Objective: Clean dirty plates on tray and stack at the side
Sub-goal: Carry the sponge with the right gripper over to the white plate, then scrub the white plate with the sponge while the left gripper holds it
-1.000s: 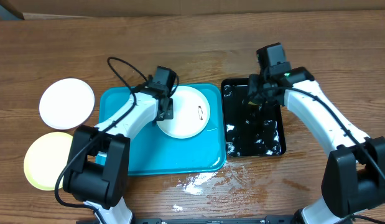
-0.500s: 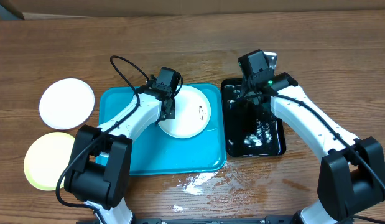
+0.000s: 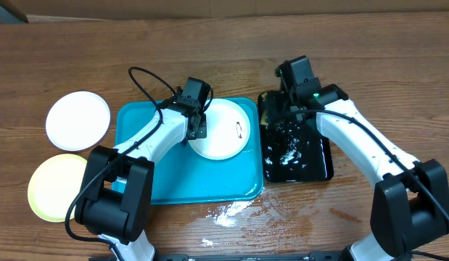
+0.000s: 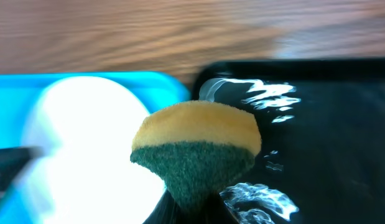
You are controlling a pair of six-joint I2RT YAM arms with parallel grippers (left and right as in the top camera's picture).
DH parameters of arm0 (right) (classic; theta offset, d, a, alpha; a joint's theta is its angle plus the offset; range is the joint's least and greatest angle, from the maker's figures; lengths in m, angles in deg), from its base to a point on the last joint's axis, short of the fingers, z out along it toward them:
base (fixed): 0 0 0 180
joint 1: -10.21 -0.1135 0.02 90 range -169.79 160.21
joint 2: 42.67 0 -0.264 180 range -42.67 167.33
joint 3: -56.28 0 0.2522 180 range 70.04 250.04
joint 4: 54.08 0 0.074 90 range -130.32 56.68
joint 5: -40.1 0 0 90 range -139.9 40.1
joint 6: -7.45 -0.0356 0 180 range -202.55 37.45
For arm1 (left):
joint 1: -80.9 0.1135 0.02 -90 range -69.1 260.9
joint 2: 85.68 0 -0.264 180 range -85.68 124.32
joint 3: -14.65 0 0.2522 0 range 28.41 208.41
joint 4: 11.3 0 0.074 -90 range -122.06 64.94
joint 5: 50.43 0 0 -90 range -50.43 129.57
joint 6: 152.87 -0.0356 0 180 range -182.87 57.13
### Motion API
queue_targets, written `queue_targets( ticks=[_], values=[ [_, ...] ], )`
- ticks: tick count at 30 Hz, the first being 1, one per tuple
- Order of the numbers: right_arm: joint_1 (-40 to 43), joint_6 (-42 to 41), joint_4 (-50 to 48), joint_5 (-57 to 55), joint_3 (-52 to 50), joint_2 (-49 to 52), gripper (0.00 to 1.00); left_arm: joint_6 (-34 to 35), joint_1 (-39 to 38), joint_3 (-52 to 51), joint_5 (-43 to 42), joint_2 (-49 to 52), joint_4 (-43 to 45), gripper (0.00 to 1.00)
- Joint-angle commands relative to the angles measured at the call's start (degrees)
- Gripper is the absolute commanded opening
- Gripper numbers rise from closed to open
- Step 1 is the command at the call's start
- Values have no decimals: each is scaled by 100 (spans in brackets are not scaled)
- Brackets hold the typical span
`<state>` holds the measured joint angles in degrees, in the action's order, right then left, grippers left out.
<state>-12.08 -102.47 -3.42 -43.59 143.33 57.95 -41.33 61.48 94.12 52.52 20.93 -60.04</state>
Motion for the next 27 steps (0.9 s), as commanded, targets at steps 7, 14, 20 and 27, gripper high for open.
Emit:
queue_targets(
  ticks=[7, 14, 20, 27],
  values=[
    [-988, -240, -1080, -291, 184, 422, 4, 79, 28, -79, -297, -2, -26, 4],
    [-1467, -181, -2188, -1429, 177, 942, 4, 79, 28, -79, -293, -2, -24, 4],
    [-1554, 315, -2798, -2170, 177, 1340, 4, 79, 136, -79, -291, -2, -31, 4],
    [-1547, 520, -3121, -2236, 177, 1519, 4, 79, 341, -79, -295, -2, -46, 4]
  ],
)
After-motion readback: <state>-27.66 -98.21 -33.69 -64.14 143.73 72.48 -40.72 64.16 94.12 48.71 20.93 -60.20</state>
